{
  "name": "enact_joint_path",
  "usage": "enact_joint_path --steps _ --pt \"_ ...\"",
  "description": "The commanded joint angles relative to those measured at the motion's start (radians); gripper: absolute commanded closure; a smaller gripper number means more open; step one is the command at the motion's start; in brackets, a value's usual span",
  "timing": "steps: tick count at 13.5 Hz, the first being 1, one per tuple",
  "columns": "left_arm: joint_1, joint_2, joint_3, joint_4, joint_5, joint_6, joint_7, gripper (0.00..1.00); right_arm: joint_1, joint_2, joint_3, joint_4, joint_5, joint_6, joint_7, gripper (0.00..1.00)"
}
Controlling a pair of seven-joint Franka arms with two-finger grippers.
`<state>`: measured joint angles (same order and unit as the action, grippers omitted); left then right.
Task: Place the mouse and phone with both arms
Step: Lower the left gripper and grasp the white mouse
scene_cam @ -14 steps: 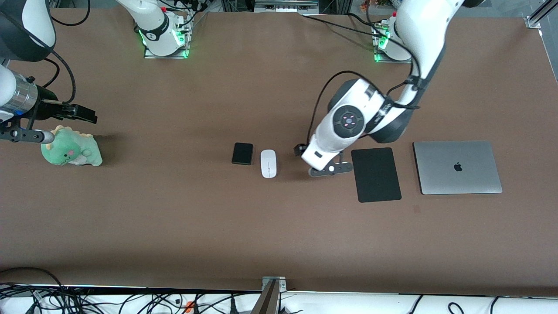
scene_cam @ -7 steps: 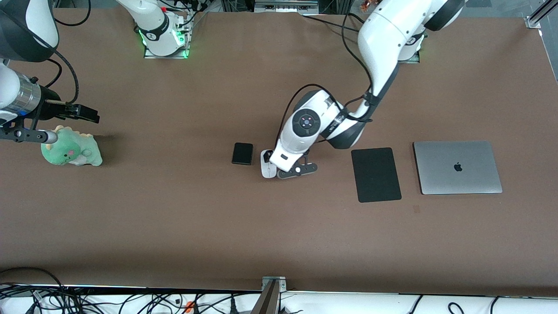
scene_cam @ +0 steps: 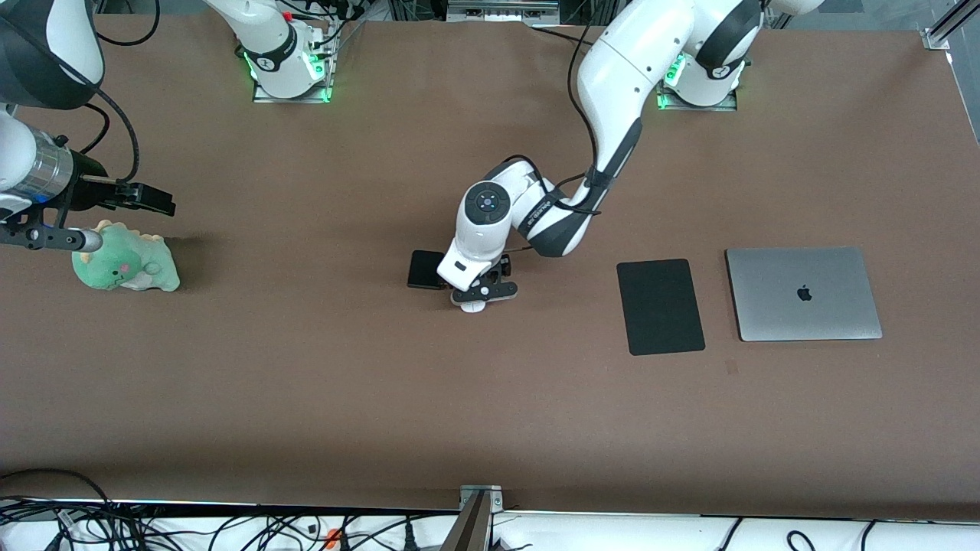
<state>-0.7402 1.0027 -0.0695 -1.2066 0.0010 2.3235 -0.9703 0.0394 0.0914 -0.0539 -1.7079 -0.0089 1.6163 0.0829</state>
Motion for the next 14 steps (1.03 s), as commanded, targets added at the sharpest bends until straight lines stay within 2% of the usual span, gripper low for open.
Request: enact_joint_path --steps 1,2,4,7,9,12,14 --pt "-0.01 0.022 0.022 0.045 0.019 -0.007 -0.001 0.0 0.002 -0.016 0.002 -0.018 0.003 -0.007 0.018 0.0" --pt "-0.007 0.022 0.022 0.041 0.019 -0.007 0.008 0.0 0.002 -0.016 0.002 -0.018 0.003 -0.007 0.018 0.0" --pt "-0.001 0.02 0.022 0.038 0.019 -0.007 0.057 0.34 0.002 -0.016 0.002 -0.016 0.004 -0.007 0.018 0.0" --pt "0.03 0.01 0.022 0.038 0.019 -0.012 0.108 0.53 0.002 -0.015 0.0 -0.018 0.004 -0.007 0.017 0.0" --pt "0.045 0.004 0.022 0.039 0.019 -0.018 0.11 0.57 0.002 -0.015 0.002 -0.018 0.004 -0.007 0.018 0.0" --pt "0.113 -0.035 0.01 0.036 0.011 -0.047 0.158 0.56 0.016 -0.009 0.003 -0.016 0.013 -0.006 0.018 0.0" --pt "0.166 -0.091 0.008 -0.02 0.008 -0.085 0.238 0.57 0.034 0.019 0.006 -0.012 0.061 0.007 0.044 0.0"
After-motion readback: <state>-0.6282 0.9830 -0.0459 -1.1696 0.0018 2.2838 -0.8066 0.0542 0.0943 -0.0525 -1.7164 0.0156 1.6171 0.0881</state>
